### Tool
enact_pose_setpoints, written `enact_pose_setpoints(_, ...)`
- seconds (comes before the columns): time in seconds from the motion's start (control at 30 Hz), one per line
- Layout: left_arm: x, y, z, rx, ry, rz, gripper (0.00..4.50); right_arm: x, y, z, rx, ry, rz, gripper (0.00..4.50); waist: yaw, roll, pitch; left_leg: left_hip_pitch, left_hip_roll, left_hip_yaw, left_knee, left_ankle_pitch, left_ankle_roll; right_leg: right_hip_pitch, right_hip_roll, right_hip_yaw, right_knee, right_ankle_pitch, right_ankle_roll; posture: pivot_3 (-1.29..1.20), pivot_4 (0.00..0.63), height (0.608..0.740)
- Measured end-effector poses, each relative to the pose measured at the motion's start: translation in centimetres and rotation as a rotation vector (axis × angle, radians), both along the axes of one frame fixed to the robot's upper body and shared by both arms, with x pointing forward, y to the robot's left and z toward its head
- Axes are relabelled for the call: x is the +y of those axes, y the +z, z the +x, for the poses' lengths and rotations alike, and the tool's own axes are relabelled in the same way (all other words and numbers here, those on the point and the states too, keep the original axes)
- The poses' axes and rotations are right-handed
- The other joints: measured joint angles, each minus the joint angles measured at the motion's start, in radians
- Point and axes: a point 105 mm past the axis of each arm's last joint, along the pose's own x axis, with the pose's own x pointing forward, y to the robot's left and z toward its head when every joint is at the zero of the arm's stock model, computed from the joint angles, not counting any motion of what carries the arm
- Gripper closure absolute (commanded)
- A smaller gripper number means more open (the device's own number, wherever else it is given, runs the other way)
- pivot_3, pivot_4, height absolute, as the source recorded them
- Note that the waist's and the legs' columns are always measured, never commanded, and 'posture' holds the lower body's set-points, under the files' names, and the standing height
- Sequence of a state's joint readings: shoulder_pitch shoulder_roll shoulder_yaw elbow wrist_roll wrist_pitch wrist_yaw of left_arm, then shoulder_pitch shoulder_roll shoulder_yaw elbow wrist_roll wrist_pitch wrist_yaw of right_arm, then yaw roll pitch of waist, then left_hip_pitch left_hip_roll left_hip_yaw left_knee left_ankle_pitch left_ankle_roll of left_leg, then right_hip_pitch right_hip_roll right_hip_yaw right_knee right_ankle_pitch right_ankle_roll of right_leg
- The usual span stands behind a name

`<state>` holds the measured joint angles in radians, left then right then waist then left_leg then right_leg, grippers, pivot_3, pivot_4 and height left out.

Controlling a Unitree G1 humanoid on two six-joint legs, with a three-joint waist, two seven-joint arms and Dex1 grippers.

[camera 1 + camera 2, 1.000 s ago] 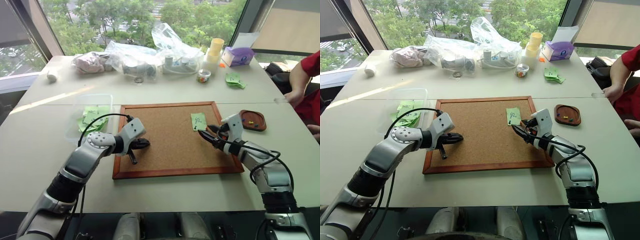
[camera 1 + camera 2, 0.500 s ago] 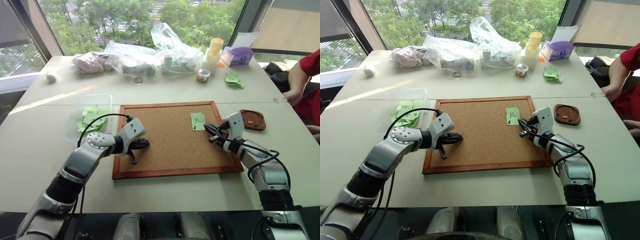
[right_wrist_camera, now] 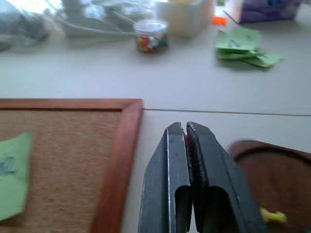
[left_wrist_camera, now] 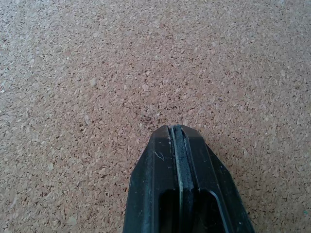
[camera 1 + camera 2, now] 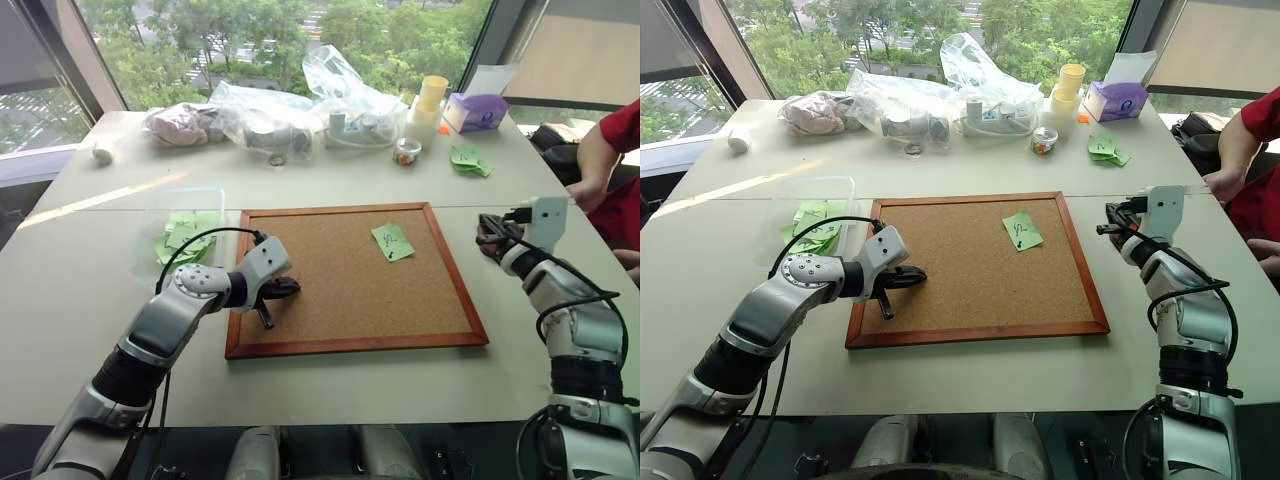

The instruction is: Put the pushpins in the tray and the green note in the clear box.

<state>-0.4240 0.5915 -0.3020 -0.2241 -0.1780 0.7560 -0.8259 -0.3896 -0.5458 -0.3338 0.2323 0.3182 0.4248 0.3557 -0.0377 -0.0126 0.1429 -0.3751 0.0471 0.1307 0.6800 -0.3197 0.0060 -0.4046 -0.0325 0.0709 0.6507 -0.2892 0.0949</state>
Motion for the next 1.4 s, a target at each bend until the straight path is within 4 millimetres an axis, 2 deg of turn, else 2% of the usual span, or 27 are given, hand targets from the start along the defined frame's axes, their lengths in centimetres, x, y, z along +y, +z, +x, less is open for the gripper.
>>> enact_pose_setpoints(0.17,0.0,0.0,0.1,-0.001,0.0,0.0,4.5,-0.9,-2.2,0.5,0.068,-0.034,-0.006,4.46,0.0,0.0,0.0,0.0,0.0,0.001,0.0,0.0,0.0,0.0,0.001,0.0,0.0,0.0,0.001,0.0,0.15,0.738)
enact_pose_setpoints(0.2,0.0,0.0,0.1,-0.001,0.0,0.001,4.5,-1.1,-2.1,0.7,0.066,-0.041,-0.004,4.21,-0.001,0.0,0.0,0.0,0.0,0.001,0.0,0.0,0.0,0.0,0.001,0.0,0.0,0.001,0.001,0.0,0.15,0.738)
enact_pose_setpoints(0.3,0.0,0.0,0.0,-0.003,0.0,0.002,4.5,-1.6,-1.5,1.3,0.045,-0.063,-0.016,3.16,-0.001,0.0,0.0,0.0,-0.001,0.001,0.0,0.0,0.0,0.0,0.001,0.0,0.0,0.001,0.003,0.0,0.15,0.738)
enact_pose_setpoints(0.37,-0.1,0.1,0.0,-0.005,-0.001,0.004,4.5,-2.0,-1.2,1.4,0.033,-0.074,-0.024,2.0,0.0,0.0,0.0,0.0,0.0,0.001,0.0,0.001,-0.001,0.0,0.001,0.0,0.0,0.001,0.003,0.0,0.15,0.738)
enact_pose_setpoints(0.5,-0.1,0.1,-0.1,-0.007,-0.002,0.005,4.5,-2.4,-1.7,1.4,0.045,-0.089,-0.03,0.05,-0.001,0.0,0.0,0.0,0.0,0.001,0.0,0.001,-0.001,0.0,0.001,0.0,-0.001,0.002,0.003,0.0,0.15,0.738)
enact_pose_setpoints(0.7,-0.1,0.1,-0.1,-0.005,0.001,0.007,4.5,-2.8,-1.7,1.3,0.037,-0.119,-0.037,0.05,-0.001,0.0,0.0,0.0,0.0,0.001,0.0,0.001,-0.002,0.0,0.001,0.0,-0.001,0.002,0.003,0.0,0.15,0.738)
enact_pose_setpoints(1.1,-0.2,0.1,-0.1,-0.003,0.002,0.007,4.5,-5.5,-1.5,0.7,0.025,-0.276,-0.137,0.05,-0.002,0.0,0.0,0.0,0.0,0.001,0.0,0.002,-0.003,0.0,0.001,0.001,-0.001,0.001,0.003,0.0,0.15,0.738)
enact_pose_setpoints(1.4,-0.2,0.1,-0.1,-0.003,0.003,0.008,4.5,-5.1,-1.8,1.2,0.065,-0.262,-0.119,0.05,-0.002,0.0,0.0,0.0,0.0,0.001,0.0,0.002,-0.003,0.0,0.001,0.001,-0.001,0.001,0.003,0.0,0.15,0.738)
